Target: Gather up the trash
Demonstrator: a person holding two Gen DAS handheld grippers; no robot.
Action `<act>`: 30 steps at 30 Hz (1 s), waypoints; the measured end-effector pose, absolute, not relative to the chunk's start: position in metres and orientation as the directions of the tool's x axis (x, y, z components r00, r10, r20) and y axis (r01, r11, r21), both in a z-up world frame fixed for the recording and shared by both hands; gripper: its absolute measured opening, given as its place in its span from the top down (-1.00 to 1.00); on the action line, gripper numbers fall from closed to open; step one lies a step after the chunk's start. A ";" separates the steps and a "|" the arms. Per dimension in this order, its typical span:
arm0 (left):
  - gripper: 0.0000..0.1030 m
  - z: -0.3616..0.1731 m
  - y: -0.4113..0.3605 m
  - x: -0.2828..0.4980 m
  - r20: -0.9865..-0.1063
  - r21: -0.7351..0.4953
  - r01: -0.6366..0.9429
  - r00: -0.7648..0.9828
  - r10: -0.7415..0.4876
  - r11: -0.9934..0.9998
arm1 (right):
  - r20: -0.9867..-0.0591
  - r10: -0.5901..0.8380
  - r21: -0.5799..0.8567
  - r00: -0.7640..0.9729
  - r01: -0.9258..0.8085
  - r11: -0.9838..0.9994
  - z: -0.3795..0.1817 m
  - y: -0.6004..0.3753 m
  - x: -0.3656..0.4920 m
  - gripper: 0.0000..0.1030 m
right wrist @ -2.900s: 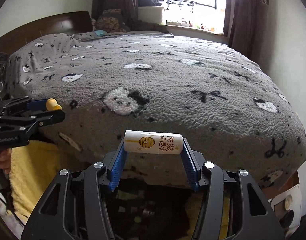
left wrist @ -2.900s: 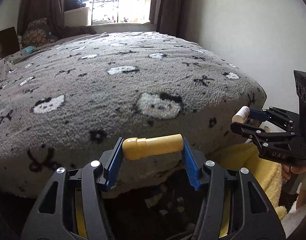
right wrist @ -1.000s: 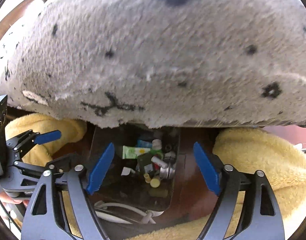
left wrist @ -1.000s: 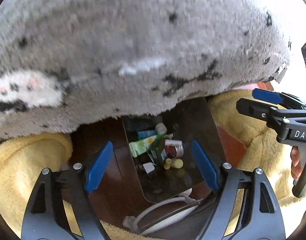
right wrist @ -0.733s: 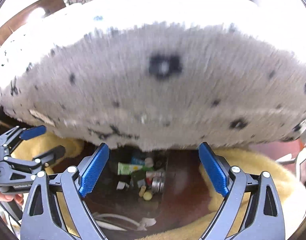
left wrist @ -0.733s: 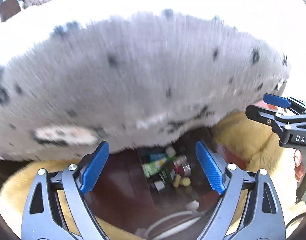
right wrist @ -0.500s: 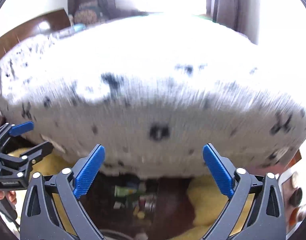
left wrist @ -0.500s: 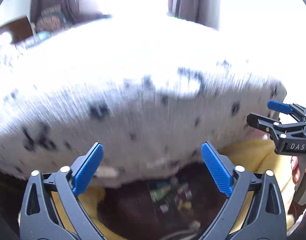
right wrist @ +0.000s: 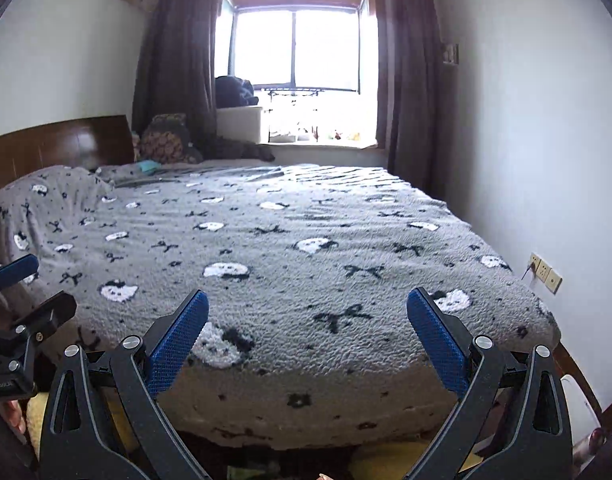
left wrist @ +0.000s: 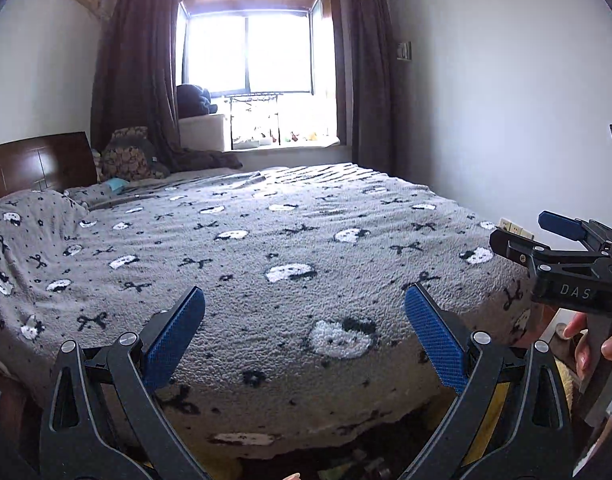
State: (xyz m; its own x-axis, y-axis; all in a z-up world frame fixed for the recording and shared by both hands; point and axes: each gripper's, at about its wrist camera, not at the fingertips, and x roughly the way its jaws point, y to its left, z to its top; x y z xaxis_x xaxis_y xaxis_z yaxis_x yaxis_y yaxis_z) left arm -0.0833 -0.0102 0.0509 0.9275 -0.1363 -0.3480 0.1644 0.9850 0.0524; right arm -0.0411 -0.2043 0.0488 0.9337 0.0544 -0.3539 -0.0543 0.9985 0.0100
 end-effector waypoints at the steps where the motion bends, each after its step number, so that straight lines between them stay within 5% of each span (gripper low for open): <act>1: -0.84 0.057 -0.011 -0.086 -0.337 0.057 0.153 0.933 -0.125 0.987 | -0.346 0.044 0.007 0.937 -0.045 0.999 0.053 -0.205 -0.044 -0.93; 30: -0.84 0.071 -0.002 -0.098 -0.338 0.015 0.108 0.936 -0.097 0.994 | -0.330 0.020 0.013 0.944 -0.017 1.000 0.067 -0.205 -0.061 -0.93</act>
State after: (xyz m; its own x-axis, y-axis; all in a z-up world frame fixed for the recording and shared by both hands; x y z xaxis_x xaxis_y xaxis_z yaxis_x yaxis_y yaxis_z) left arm -0.0980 -0.0017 0.0705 0.9362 -0.0966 -0.3378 0.1081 0.9940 0.0153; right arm -0.0614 -0.2052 0.0667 0.9437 0.0202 -0.3302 -0.0167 0.9998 0.0134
